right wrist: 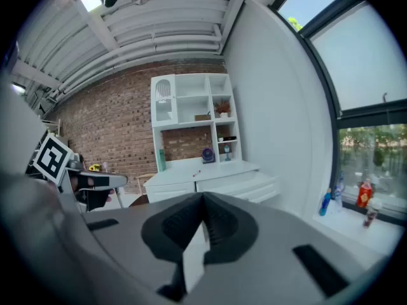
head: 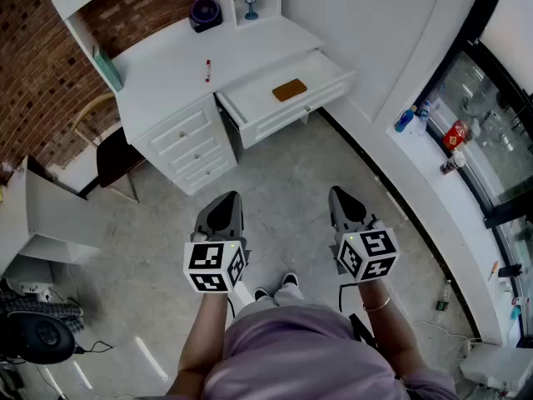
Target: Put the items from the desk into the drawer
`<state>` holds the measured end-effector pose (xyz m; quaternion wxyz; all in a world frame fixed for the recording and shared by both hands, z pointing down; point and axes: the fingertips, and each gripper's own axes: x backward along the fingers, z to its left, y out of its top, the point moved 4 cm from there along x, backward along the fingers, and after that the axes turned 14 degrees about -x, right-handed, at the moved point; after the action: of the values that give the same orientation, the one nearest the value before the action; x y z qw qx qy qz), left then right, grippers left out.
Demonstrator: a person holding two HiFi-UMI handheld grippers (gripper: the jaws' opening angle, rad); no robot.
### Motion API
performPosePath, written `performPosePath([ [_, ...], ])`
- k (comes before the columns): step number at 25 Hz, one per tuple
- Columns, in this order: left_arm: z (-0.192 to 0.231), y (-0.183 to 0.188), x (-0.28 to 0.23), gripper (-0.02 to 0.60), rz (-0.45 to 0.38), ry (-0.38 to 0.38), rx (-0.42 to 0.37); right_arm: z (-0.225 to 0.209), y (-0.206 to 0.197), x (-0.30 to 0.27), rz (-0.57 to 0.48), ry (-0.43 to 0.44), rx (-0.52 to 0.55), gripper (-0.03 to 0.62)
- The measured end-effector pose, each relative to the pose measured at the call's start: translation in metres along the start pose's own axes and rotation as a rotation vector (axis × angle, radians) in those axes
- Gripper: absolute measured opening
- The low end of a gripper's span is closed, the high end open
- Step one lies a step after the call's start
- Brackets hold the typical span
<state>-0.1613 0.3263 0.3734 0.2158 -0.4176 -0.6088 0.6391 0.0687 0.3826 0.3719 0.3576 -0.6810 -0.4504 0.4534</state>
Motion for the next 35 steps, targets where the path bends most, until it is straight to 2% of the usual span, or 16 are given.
performPosePath([
  [12, -0.025, 0.011, -0.012, 0.000, -0.017, -0.002, 0.011, -0.014, 0.001, 0.010, -0.005, 0.064, 0.001, 0.003],
  [21, -0.040, 0.010, -0.011, 0.002, -0.014, 0.007, 0.003, -0.027, 0.007, 0.016, -0.038, 0.055, -0.007, 0.003],
  [23, -0.041, 0.011, -0.011, 0.066, -0.012, 0.009, 0.015, -0.028, 0.006, 0.016, -0.036, 0.067, -0.013, 0.003],
  [35, -0.036, 0.011, -0.020, 0.161, 0.011, 0.044, 0.029, -0.035, 0.013, 0.007, -0.036, 0.103, -0.029, 0.004],
])
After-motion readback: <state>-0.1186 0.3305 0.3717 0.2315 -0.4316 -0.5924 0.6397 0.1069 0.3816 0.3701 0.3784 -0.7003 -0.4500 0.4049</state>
